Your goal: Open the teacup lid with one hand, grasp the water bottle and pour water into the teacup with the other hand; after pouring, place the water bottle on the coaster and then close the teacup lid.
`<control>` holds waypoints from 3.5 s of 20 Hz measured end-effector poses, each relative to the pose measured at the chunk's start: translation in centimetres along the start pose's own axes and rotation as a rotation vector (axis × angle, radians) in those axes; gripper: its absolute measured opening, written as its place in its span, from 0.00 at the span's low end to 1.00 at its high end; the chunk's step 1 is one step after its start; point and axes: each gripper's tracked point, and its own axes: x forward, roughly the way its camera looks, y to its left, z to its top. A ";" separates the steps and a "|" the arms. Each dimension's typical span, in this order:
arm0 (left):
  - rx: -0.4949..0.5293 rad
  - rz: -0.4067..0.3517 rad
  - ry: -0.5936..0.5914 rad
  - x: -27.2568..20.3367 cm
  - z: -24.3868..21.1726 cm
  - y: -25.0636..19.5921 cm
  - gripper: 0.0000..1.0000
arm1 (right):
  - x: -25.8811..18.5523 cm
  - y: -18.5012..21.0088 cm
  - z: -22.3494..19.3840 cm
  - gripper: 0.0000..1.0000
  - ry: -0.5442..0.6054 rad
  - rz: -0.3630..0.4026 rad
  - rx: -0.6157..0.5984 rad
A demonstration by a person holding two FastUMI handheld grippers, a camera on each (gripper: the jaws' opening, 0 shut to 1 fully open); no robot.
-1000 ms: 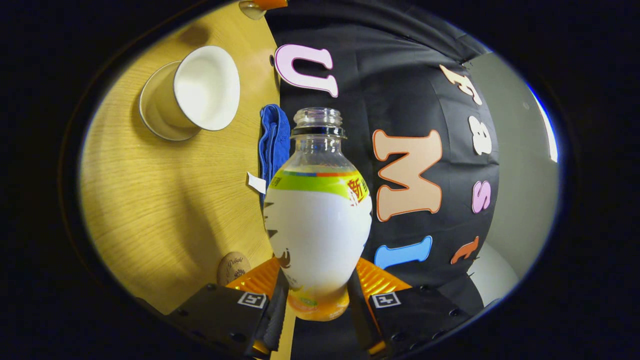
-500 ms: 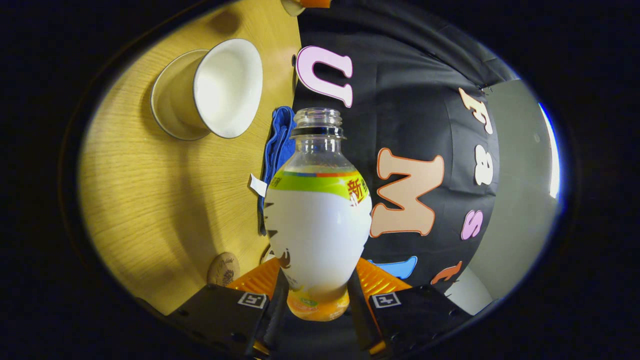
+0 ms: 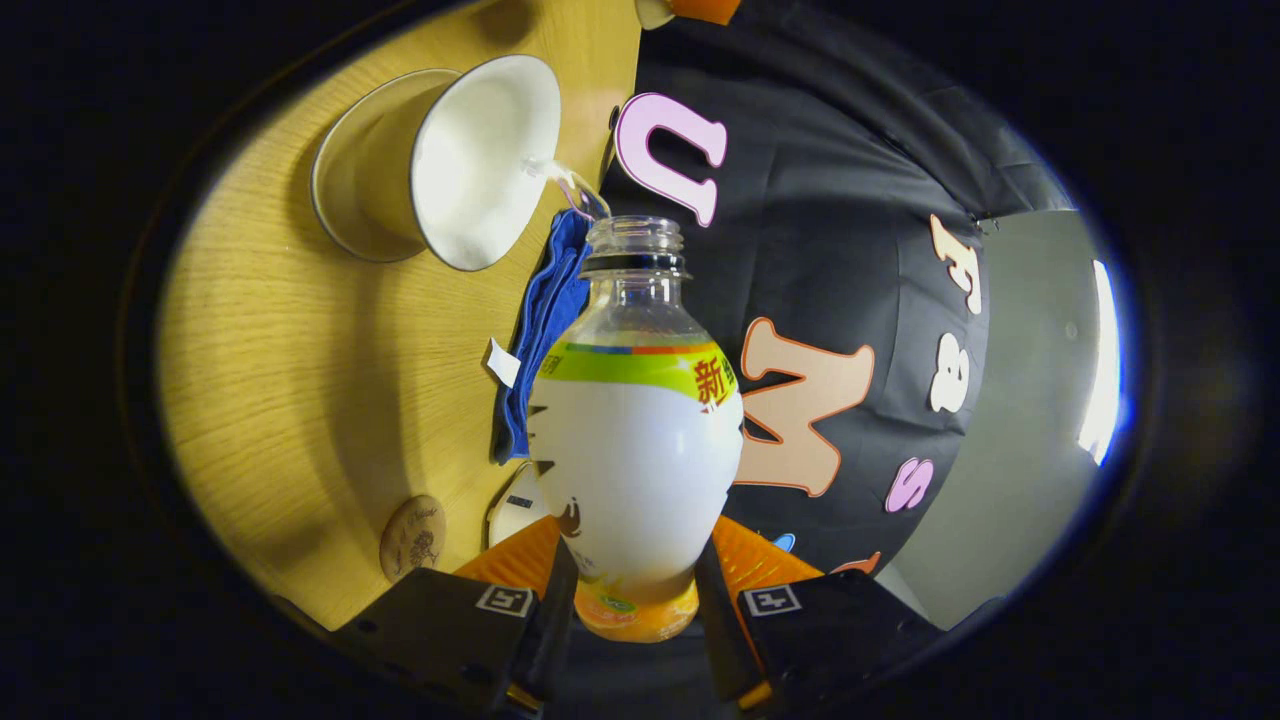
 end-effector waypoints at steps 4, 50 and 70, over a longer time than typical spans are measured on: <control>0.000 0.000 0.000 0.0 0.0 0.0 0.27 | -0.2 -0.3 0.4 0.62 -0.015 -0.014 -0.039; 0.000 0.002 -0.001 0.0 0.0 0.0 0.27 | 3.9 7.6 -11.2 0.63 0.201 0.352 1.878; 0.000 0.003 -0.001 0.0 0.0 -0.1 0.27 | 3.8 9.4 -9.7 0.73 0.187 0.361 1.832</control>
